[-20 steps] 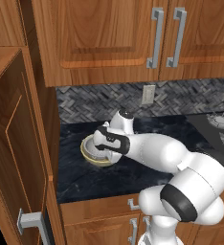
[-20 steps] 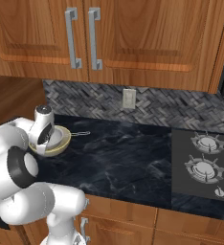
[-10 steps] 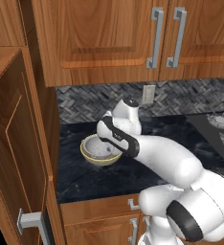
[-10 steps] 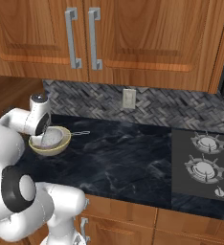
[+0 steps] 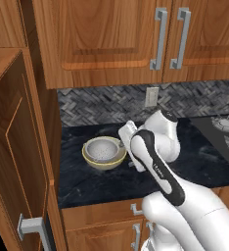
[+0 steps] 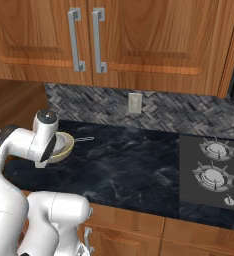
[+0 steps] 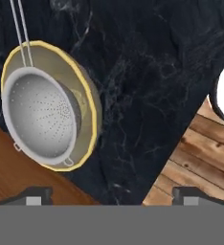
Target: Open the cabinet and setup a tea strainer by placing it in the bowl upright.
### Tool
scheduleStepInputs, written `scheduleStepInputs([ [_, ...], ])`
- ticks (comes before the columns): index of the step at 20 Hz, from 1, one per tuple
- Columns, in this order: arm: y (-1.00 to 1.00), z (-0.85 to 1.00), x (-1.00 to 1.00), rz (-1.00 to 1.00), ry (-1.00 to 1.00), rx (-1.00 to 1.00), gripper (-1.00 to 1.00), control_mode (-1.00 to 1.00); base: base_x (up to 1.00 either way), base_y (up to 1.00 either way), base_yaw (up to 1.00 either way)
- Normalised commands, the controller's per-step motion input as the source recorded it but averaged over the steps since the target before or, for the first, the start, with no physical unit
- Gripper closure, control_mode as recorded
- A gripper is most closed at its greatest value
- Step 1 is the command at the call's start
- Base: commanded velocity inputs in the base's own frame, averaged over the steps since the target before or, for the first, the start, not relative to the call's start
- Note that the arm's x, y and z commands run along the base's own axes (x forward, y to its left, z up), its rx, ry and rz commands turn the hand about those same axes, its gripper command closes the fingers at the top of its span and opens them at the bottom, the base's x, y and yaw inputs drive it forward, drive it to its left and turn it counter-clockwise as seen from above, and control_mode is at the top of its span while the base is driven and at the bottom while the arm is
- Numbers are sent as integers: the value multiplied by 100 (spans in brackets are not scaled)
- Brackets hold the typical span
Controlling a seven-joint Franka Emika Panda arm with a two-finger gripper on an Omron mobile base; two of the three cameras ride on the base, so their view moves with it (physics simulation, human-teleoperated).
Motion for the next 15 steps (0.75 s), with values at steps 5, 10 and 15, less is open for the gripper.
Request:
scheduleStepInputs([
  [5,-31,56,-100,51,-10,-19,-100,-100,0,0,0],
  [10,-10,59,-50,57,-1,-32,-100,-100,0,0,0],
  [15,-17,36,-21,43,-1,-36,-100,-100,0,0,0],
])
